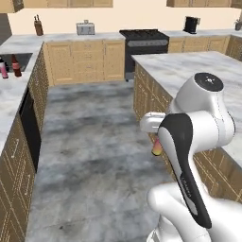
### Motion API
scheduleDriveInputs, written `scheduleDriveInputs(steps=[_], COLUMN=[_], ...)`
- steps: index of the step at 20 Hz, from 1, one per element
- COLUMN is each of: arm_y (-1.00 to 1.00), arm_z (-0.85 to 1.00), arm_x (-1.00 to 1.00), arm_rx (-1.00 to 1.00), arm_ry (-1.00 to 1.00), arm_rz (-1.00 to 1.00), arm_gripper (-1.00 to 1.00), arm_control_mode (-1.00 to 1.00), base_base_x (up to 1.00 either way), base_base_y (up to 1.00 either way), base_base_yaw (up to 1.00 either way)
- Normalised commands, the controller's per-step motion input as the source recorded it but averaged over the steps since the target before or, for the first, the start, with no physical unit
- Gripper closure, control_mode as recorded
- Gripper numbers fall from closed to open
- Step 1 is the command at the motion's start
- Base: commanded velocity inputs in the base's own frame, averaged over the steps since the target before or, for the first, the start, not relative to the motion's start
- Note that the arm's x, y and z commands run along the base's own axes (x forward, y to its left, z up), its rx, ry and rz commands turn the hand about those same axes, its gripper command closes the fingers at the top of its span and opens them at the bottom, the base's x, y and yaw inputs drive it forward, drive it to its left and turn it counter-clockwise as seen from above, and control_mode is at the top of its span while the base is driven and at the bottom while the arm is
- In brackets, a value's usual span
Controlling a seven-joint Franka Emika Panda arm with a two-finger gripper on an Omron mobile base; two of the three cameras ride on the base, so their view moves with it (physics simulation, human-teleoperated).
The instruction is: Place the large bottle from the dining counter next to the other large bottle outside the sink, and place the small bottle from the dining counter next to the other small bottle inside the sink.
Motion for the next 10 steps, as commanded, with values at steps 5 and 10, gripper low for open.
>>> scheduleDriveInputs(steps=[5,10], arm_y=[0.00,0.00], arm_z=[0.00,0.00], arm_x=[0.00,0.00], arm_rx=[0.00,0.00], arm_ry=[0.00,0.00], arm_rz=[0.00,0.00], arm_gripper=[1.00,1.00], arm_control_mode=[1.00,1.00], base_base_x=[1.00,1.00], base_base_y=[0.00,0.00], base_base_yaw=[0.09,0.11])
